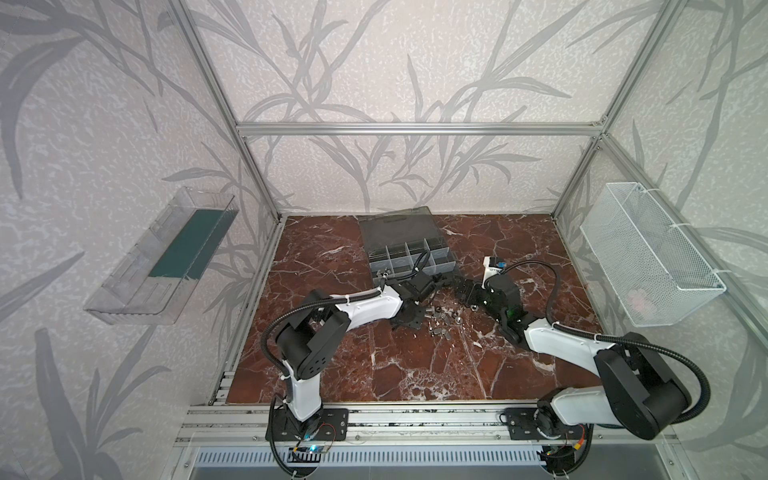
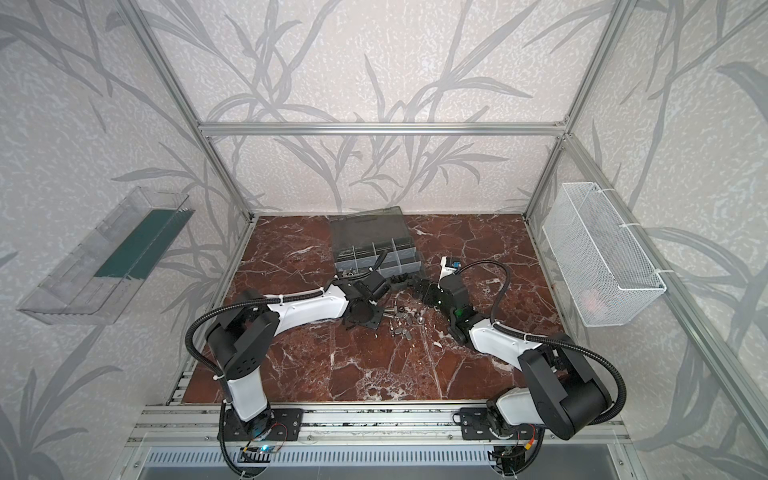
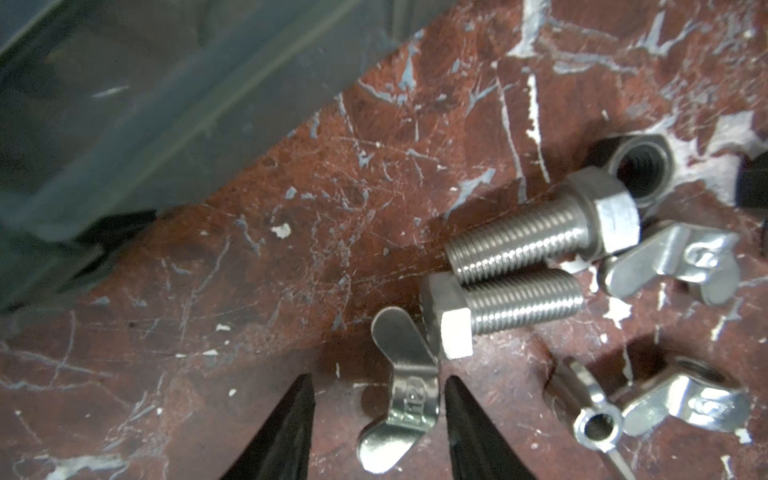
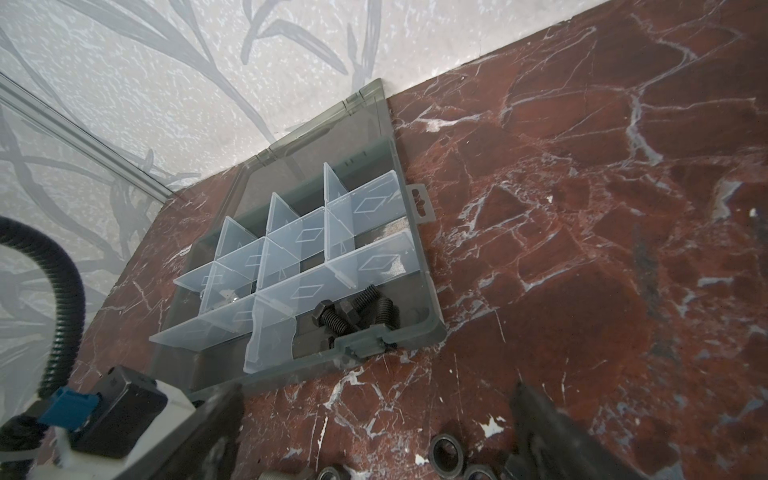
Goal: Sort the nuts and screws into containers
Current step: 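Lower the left gripper onto a silver wing nut and close on it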
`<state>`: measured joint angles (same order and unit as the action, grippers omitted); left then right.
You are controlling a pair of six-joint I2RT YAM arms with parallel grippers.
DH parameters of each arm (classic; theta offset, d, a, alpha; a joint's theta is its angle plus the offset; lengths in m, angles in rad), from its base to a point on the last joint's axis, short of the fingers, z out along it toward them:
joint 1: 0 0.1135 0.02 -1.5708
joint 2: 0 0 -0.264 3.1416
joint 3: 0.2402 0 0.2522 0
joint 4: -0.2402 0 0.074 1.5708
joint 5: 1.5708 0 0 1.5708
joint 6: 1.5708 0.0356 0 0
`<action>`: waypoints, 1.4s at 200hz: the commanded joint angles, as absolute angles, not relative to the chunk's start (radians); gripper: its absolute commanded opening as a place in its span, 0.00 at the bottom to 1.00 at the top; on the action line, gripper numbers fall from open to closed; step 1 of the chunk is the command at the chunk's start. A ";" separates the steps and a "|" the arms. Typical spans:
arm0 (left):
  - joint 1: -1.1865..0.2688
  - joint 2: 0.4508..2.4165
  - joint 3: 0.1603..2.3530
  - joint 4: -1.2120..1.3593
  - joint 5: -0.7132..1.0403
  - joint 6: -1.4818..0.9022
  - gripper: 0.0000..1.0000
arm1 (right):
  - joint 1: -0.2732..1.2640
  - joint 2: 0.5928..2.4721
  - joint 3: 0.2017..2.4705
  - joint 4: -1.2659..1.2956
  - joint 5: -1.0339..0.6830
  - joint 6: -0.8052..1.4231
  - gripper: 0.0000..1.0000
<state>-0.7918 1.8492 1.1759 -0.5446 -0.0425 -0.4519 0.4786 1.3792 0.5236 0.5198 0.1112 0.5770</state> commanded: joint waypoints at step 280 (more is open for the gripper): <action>-0.547 1.664 1.339 -0.670 0.141 -0.424 0.14 | 0.557 1.422 0.594 0.606 -0.072 0.463 0.99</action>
<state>-0.6159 1.7195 1.2861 -0.5995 0.0845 -0.4435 0.5091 1.4155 0.5411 0.5583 -0.0257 0.5484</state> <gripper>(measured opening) 0.145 0.991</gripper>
